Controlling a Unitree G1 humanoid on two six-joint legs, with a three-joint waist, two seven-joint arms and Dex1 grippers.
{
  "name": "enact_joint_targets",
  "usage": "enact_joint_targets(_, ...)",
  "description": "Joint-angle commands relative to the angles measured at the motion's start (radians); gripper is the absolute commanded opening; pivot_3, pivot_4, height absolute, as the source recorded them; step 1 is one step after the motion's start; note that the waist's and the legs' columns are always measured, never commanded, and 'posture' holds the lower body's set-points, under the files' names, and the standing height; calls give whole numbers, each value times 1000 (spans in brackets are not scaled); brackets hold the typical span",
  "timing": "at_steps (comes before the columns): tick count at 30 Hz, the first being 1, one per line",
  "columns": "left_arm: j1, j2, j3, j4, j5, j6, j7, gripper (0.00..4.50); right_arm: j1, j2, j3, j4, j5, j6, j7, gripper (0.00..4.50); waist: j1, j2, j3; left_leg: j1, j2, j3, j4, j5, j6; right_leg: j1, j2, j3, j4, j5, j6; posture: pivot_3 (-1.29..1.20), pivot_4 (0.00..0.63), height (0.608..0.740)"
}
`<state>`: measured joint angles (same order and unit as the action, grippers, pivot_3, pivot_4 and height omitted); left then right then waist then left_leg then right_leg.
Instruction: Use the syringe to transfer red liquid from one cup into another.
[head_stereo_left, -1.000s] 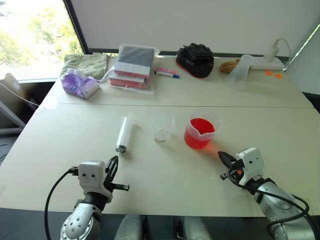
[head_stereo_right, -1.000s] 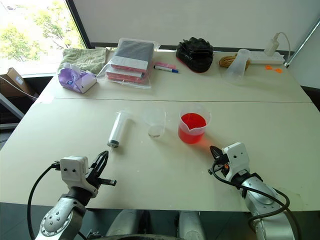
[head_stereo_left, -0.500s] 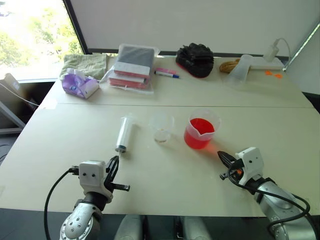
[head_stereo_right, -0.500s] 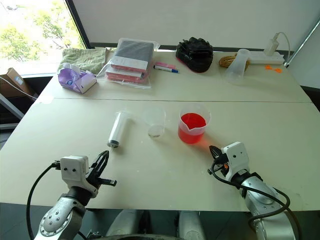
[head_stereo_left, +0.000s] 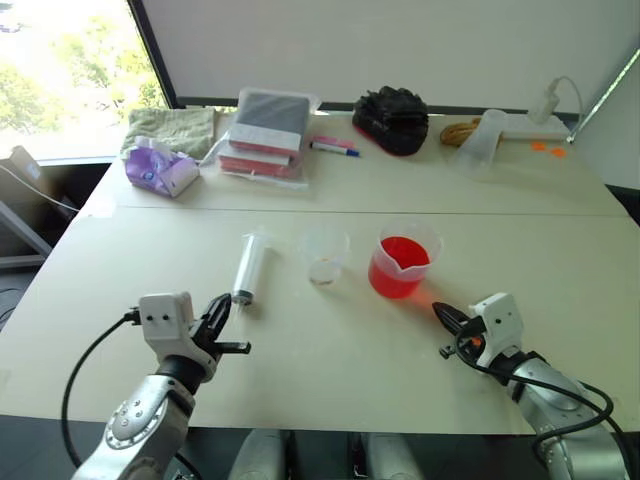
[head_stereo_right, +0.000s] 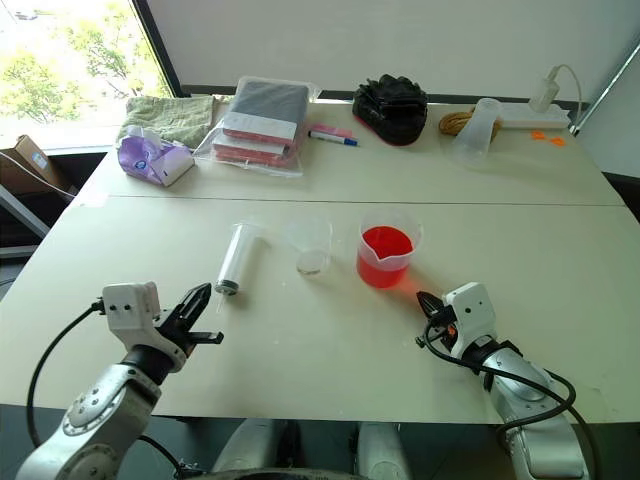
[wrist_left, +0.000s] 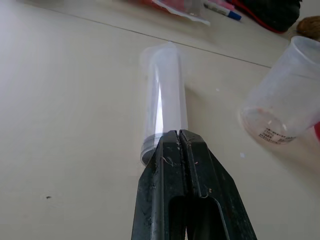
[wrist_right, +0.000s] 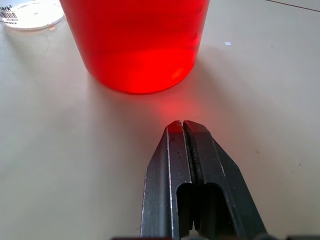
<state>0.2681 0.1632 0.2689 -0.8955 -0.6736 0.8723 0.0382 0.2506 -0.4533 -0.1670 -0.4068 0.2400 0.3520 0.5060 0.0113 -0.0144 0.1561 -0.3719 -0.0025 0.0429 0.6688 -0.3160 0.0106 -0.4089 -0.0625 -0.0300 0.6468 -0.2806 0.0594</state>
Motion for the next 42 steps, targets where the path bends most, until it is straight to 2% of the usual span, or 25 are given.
enact_joint_targets(1,-84,17,147,-1,-246,160,169,1072,-4,-14,-11,-17,10,-24,15,0,0,0,0,0,0,0,0,0,0,0,0,0,0,0,0,0,150,740)
enact_joint_targets(5,-214,122,225,96,-572,251,412,1961,-29,-33,-24,-20,37,20,37,0,1,-1,0,1,0,0,2,0,0,1,0,0,2,0,0,0,150,740)
enact_joint_targets(8,-273,256,188,184,-761,277,600,2747,-30,-60,-33,-27,60,52,64,0,1,-1,0,2,0,-1,3,0,0,2,0,0,3,0,0,0,150,740)
enact_joint_targets(13,-360,441,94,318,-1034,184,812,4065,-57,-78,-41,-12,74,71,64,0,1,-1,0,1,0,-1,3,0,-1,2,0,0,3,0,0,0,150,740)
enact_joint_targets(17,-459,566,-2,421,-1235,82,943,4065,-64,-93,-47,-23,98,103,81,0,2,-1,0,2,0,-1,3,1,-2,2,-1,0,3,0,-1,0,150,740)
enact_joint_targets(20,-537,630,-84,504,-1299,63,1003,4065,-72,-193,-59,-20,212,218,226,0,1,0,1,1,0,-1,3,1,-2,2,-1,0,2,0,-1,0,150,740)
enact_joint_targets(23,-618,611,-154,571,-1299,84,993,4065,-125,-345,-115,54,335,321,404,0,1,0,1,1,-1,-1,3,1,-2,2,-2,0,1,0,-1,0,150,740)
enact_joint_targets(26,-682,624,-207,647,-1299,144,962,4065,-174,-454,-167,90,405,360,510,0,1,0,1,1,-1,-1,4,1,-2,3,-2,0,2,0,-1,0,150,740)
enact_joint_targets(32,-886,681,-325,918,-1299,361,841,4065,-226,-667,-231,55,464,385,704,0,2,0,1,1,-1,-1,5,1,-2,3,-1,-2,3,1,-1,0,150,740)
enact_joint_targets(36,-1000,690,-397,1083,-1299,421,854,4065,-329,-746,-237,26,501,394,747,0,0,0,2,0,-1,-1,9,1,-2,4,-1,-1,3,1,-1,0,150,740)
enact_joint_targets(42,-1061,600,-468,1155,-1268,412,903,4065,-546,-771,-187,-25,601,481,698,0,4,0,2,-1,0,-3,10,4,-7,3,-2,-1,2,1,-1,0,150,740)
